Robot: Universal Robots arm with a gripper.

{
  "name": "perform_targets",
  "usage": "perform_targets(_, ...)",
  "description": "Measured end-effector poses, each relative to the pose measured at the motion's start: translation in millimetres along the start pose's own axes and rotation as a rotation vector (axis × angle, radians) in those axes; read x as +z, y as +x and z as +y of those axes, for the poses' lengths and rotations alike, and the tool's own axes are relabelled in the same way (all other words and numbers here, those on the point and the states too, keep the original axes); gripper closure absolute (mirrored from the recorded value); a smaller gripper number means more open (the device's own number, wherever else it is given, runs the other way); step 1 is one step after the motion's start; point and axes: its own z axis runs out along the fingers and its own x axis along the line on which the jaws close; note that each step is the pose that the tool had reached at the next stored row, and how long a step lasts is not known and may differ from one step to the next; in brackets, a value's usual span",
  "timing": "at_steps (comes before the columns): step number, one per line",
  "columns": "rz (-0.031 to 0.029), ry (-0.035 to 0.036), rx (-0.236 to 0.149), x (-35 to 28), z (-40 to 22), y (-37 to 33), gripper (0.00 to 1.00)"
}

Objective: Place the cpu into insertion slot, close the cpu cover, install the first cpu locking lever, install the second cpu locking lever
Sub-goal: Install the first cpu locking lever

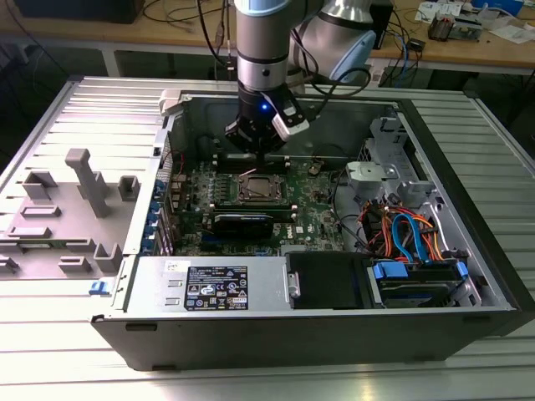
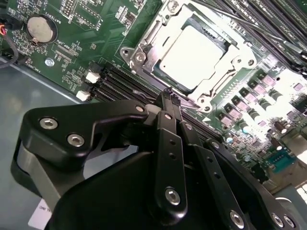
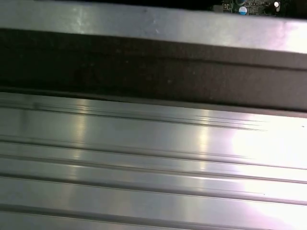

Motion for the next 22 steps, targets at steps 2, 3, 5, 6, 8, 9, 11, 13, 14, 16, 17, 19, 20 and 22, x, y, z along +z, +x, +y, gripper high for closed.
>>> perform_targets(2, -0.0002, -0.0002, 0.000, 1.4, 0.3, -2.1, 0.89)
perform_targets(3, -0.0002, -0.0003, 0.000, 2.0, 0.3, -2.7, 0.89)
perform_targets(5, -0.0001, -0.0001, 0.000, 3.0, 0.3, -3.7, 0.89)
perform_targets(6, -0.0001, -0.0001, 0.000, 3.4, 0.4, -4.2, 0.89)
perform_targets(8, 0.0000, -0.0001, 0.000, 5.4, 0.4, -6.3, 0.89)
perform_targets(9, -0.0001, 0.0000, 0.000, 6.0, 0.5, -7.0, 0.89)
perform_targets(11, -0.0001, -0.0001, 0.001, 7.3, 0.5, -8.6, 0.89)
perform_targets(13, -0.0001, -0.0001, 0.001, 8.5, 0.5, -10.0, 0.89)
perform_targets(14, -0.0001, -0.0001, 0.002, 9.2, 0.5, -10.5, 0.89)
perform_targets(16, -0.0001, 0.0000, 0.003, 10.6, 0.6, -12.0, 0.89)
perform_targets(17, -0.0001, -0.0001, 0.004, 11.3, 0.6, -12.7, 0.89)
perform_targets(19, -0.0001, 0.0000, 0.005, 13.3, 0.4, -14.7, 0.89)
perform_targets(20, -0.0001, 0.0000, 0.005, 13.9, 0.4, -15.1, 0.89)
perform_targets(22, -0.0001, 0.0001, 0.006, 15.0, 0.4, -15.6, 0.89)
